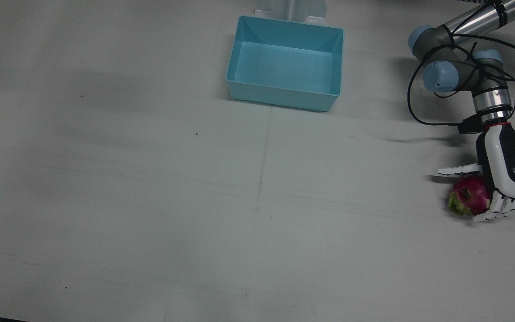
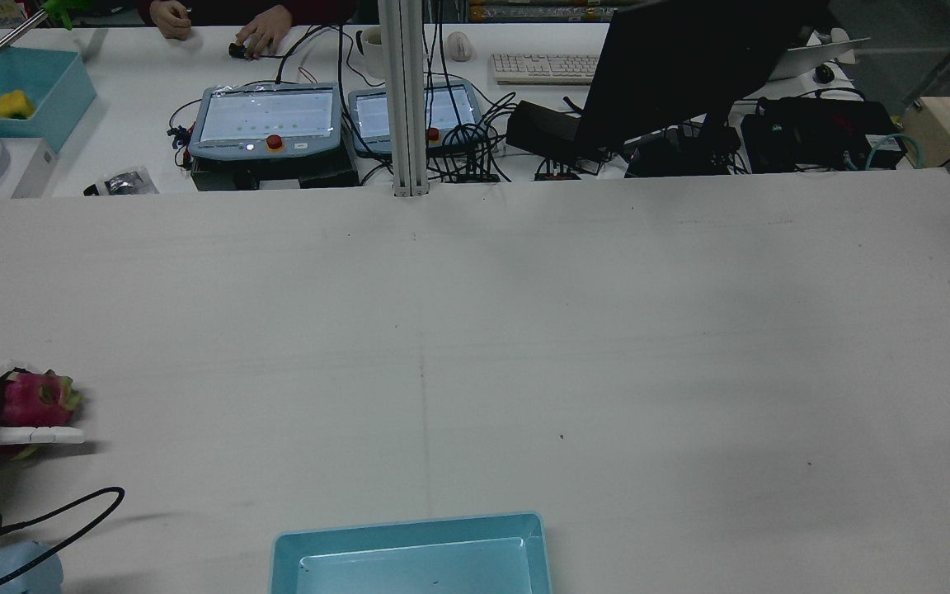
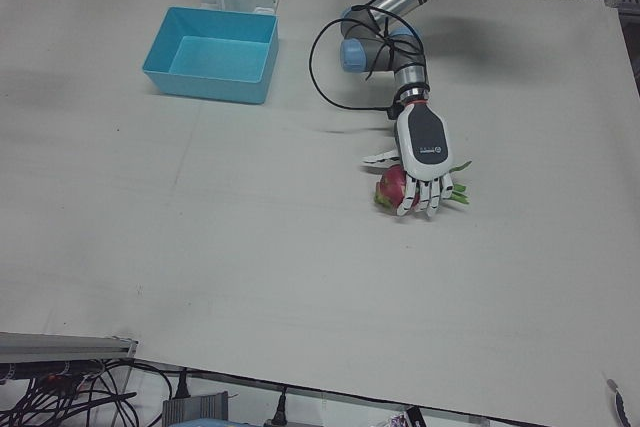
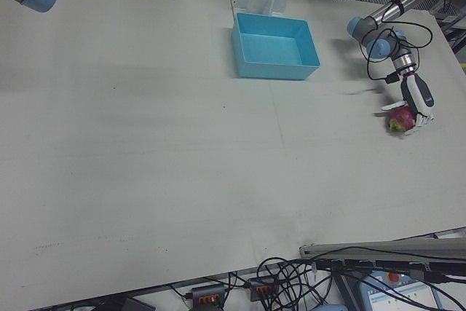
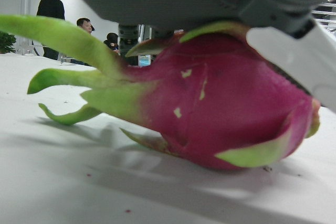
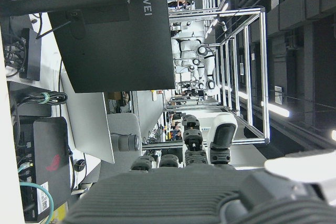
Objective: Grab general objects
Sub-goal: 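Close the left hand's fingers around the dragon fruit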
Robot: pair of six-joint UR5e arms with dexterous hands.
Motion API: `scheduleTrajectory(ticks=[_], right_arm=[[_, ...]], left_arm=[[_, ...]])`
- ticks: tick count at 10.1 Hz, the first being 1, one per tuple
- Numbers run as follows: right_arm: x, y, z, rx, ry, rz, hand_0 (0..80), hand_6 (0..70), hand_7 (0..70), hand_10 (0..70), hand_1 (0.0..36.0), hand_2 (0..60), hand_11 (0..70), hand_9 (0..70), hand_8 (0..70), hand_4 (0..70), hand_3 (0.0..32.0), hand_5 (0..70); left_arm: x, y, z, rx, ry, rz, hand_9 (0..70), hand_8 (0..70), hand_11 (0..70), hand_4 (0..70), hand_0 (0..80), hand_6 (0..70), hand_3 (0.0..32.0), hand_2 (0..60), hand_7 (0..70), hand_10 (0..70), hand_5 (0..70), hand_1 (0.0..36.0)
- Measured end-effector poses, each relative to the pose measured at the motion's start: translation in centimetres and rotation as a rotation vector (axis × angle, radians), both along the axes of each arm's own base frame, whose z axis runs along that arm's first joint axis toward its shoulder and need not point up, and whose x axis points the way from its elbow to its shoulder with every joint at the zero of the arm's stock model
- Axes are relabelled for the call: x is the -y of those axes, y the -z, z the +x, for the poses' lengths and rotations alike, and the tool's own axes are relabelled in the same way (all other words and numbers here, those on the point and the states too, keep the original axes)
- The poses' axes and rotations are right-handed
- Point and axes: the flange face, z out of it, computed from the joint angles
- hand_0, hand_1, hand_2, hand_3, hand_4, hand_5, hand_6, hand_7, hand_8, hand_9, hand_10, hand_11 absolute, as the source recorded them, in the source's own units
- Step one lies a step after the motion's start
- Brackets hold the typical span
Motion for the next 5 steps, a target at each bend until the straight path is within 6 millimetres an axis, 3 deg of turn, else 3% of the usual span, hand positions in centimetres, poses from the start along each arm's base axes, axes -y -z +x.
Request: scheduleTrajectory(ticks=[1,2,4,5], right_arm=[[0.00,0.00,0.00,0.000,0.000,0.000,0.0,0.0,0.0,0.0,0.0,0.0,0.0,0.0,0.0,0.0,0.0,0.0],[0.00,0.00,0.00,0.000,0.000,0.000,0.0,0.0,0.0,0.0,0.0,0.0,0.0,0.0,0.0,0.0,0.0,0.0],[0.00,0.01,0.00,0.000,0.000,0.000,0.0,0.0,0.0,0.0,0.0,0.0,0.0,0.0,0.0,0.0,0.0,0.0],[0.00,0.01,0.00,0.000,0.000,0.000,0.0,0.0,0.0,0.0,0.0,0.0,0.0,0.0,0.0,0.0,0.0,0.0]], left_arm=[[0.01,0.13,-0.16,0.009,0.010,0.005,70.0,70.0,70.0,70.0,19.6,70.0,0.0,18.7,70.0,70.0,69.8,0.0],[0.01,0.23,-0.30,0.016,0.016,0.008,70.0,70.0,70.0,70.0,13.5,70.0,0.0,28.2,70.0,70.0,70.0,0.0],[0.00,0.43,-0.42,0.021,0.023,0.009,70.0,70.0,70.0,70.0,8.2,70.0,0.0,33.1,70.0,70.0,70.0,0.0],[-0.02,0.53,-0.52,0.014,0.030,0.011,70.0,70.0,70.0,70.0,4.2,70.0,0.0,43.4,70.0,70.0,70.0,0.0]])
